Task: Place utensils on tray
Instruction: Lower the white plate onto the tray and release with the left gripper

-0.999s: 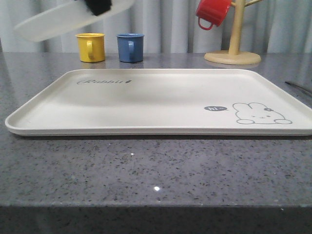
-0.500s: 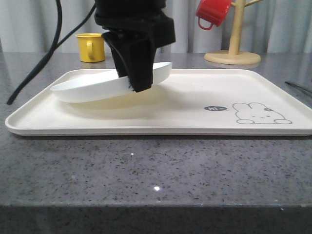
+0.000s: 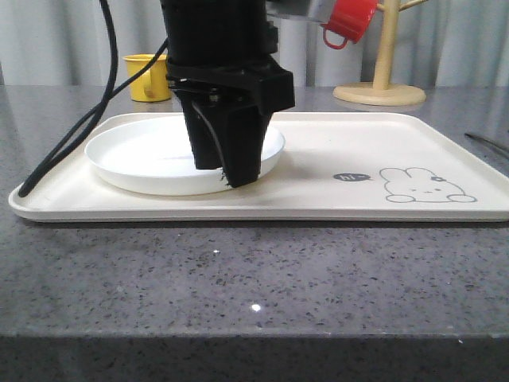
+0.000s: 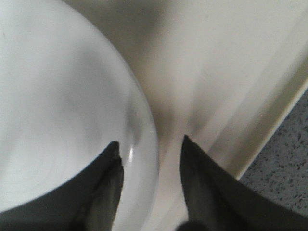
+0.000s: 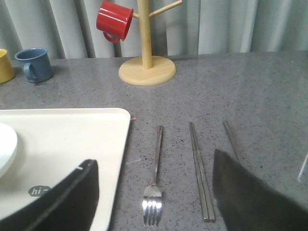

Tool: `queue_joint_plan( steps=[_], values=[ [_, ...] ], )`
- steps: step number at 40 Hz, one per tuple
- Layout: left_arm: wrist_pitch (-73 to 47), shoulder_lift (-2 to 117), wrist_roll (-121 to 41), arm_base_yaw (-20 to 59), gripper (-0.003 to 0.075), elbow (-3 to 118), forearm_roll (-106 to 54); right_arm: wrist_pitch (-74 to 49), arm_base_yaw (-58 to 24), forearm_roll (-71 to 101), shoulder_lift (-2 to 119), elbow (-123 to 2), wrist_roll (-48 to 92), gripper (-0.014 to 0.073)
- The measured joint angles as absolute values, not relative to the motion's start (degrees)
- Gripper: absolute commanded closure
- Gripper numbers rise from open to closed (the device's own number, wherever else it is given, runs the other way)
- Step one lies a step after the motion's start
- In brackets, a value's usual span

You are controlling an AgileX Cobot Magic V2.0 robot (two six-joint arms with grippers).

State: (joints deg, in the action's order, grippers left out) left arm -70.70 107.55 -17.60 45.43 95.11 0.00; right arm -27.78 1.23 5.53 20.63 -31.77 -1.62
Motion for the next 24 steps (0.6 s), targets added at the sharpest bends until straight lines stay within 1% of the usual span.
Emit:
queue_joint_plan(
  steps=[2,5,11,17,24],
  values=[
    [-70.8,107.5,-17.6,45.4,0.0369,96.0,0.0,-27.8,1.2,5.5,20.6,-31.8,-1.6,0.0066],
    [-70.8,107.0,-17.6,45.4,0.045,97.2,-0.4,-27.8,1.2,5.5,20.6,-31.8,-1.6,0.0066],
    [-70.8,104.6,-17.6,45.4,0.0736,98.1,-1.3,-27.8,1.2,5.5,20.6,-31.8,-1.6,0.0066],
    [-70.9,102.4,-17.8,44.2,0.0738,98.1,-2.1,-27.8,1.2,5.5,20.6,-31.8,-1.6,0.0066],
    [-71.0,99.4,-17.8,38.6,0.0738,96.9,-4.0,-27.8,1.2,5.5,20.6,-31.8,-1.6,0.0066]
  ],
)
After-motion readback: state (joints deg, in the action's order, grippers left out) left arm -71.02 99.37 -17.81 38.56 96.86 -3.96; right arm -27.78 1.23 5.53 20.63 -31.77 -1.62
